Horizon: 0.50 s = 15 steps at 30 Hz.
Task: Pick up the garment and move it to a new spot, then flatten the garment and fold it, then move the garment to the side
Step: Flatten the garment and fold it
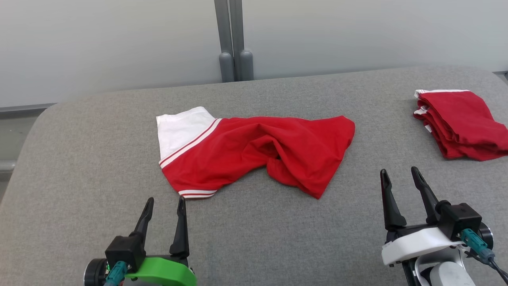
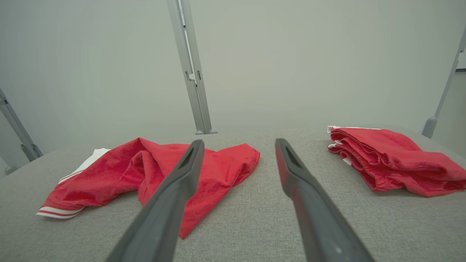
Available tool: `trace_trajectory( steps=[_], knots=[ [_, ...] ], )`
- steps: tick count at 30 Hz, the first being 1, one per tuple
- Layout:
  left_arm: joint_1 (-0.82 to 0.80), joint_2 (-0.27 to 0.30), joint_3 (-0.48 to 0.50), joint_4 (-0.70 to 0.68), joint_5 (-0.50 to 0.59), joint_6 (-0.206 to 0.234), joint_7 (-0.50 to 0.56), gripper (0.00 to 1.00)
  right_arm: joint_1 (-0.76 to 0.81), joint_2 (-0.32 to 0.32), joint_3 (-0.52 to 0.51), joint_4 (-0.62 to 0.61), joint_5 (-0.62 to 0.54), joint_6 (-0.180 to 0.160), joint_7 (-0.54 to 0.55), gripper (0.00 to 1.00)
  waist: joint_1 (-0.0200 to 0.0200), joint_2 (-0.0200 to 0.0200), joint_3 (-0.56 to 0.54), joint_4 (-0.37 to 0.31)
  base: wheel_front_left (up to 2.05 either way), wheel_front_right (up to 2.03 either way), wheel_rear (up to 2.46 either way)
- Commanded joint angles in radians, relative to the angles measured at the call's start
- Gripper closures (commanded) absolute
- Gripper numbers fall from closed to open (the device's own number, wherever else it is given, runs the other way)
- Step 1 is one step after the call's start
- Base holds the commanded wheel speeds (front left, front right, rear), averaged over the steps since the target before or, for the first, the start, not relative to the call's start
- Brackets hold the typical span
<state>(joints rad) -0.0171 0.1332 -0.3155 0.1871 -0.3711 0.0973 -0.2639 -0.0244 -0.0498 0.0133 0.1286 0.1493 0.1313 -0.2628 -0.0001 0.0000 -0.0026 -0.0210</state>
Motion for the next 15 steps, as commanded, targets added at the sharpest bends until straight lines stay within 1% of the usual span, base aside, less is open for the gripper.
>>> trace_trajectory(
  steps=[1,8,15],
  knots=[
    [0.018,-0.006,0.010,-0.002,0.010,-0.007,0.000,0.00,0.005,-0.001,0.002,0.003,0.000,-0.001,-0.003,0.00,0.0001,0.0000,-0.001,0.001,0.00,0.00,0.00],
    [0.033,-0.029,0.040,0.005,0.041,-0.029,0.000,0.00,0.009,-0.001,0.009,0.007,-0.006,-0.001,-0.003,0.00,0.0001,0.0000,-0.006,0.003,0.00,0.00,0.00],
    [0.038,-0.043,0.066,0.013,0.049,-0.047,0.000,0.00,0.009,-0.001,0.013,0.010,-0.008,-0.001,-0.003,0.00,0.0001,0.0000,-0.007,0.005,0.00,0.00,0.00]
  ],
)
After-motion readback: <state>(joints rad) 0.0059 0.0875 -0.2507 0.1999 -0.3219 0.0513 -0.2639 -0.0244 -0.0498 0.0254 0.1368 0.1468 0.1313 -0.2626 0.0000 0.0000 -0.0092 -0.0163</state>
